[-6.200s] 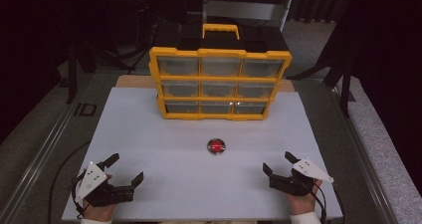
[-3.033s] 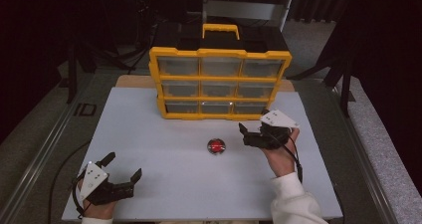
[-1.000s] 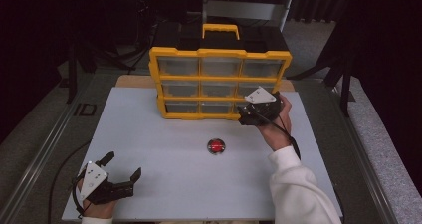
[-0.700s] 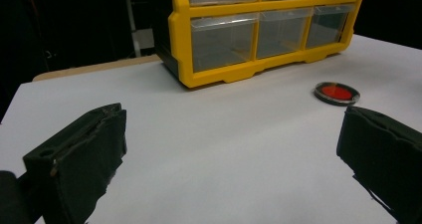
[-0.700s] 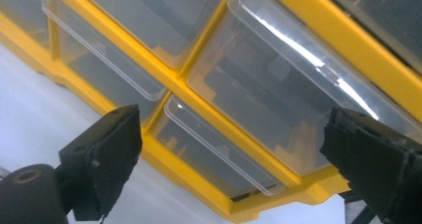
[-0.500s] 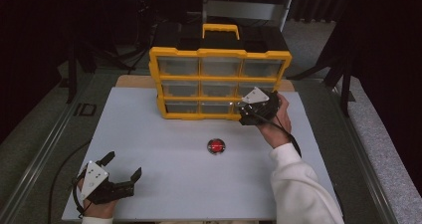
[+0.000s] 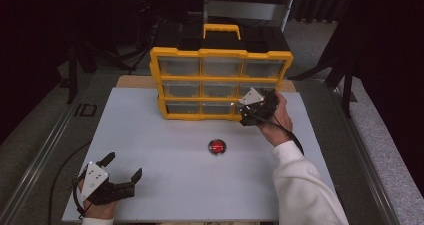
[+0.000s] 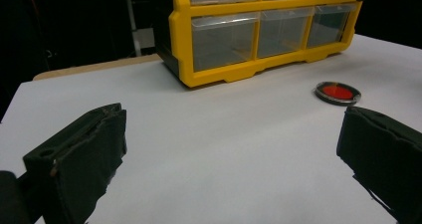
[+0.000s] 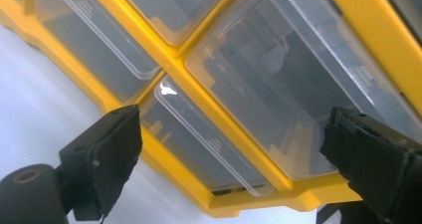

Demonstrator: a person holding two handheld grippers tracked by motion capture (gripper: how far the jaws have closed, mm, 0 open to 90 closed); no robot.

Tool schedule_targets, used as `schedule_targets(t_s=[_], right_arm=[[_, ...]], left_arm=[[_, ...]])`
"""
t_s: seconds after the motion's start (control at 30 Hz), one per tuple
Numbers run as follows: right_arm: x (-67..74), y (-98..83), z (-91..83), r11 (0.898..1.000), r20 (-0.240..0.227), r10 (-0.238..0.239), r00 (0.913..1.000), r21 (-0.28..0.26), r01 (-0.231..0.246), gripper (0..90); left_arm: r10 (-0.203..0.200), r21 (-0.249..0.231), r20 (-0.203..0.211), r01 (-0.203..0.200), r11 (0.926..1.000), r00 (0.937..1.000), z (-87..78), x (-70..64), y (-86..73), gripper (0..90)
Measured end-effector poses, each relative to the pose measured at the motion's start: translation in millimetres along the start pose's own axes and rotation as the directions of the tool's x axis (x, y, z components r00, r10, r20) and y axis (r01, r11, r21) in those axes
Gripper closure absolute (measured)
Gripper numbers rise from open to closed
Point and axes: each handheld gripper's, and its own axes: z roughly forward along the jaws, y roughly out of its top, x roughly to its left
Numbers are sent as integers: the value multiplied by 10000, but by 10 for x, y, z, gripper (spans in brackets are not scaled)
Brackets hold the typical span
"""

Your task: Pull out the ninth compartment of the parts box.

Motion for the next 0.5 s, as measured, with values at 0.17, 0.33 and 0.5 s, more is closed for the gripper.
schedule_targets(t_s=[0.17, 0.33, 0.5], right_arm=[[33, -27, 46, 9980, 312, -618, 9976, 152, 614, 81], [78, -57, 80, 9930, 597, -1160, 9915, 311, 1143, 81], [100, -82, 106, 9824, 888, -1835, 9790, 508, 1795, 82]], left_arm=[[-9, 5, -6, 9, 10000, 10000, 2, 0, -1, 0], [7, 28, -14, -7, 10000, 10000, 5, -1, -2, 0], [-11, 18, -26, 11, 10000, 10000, 2, 1, -2, 0]])
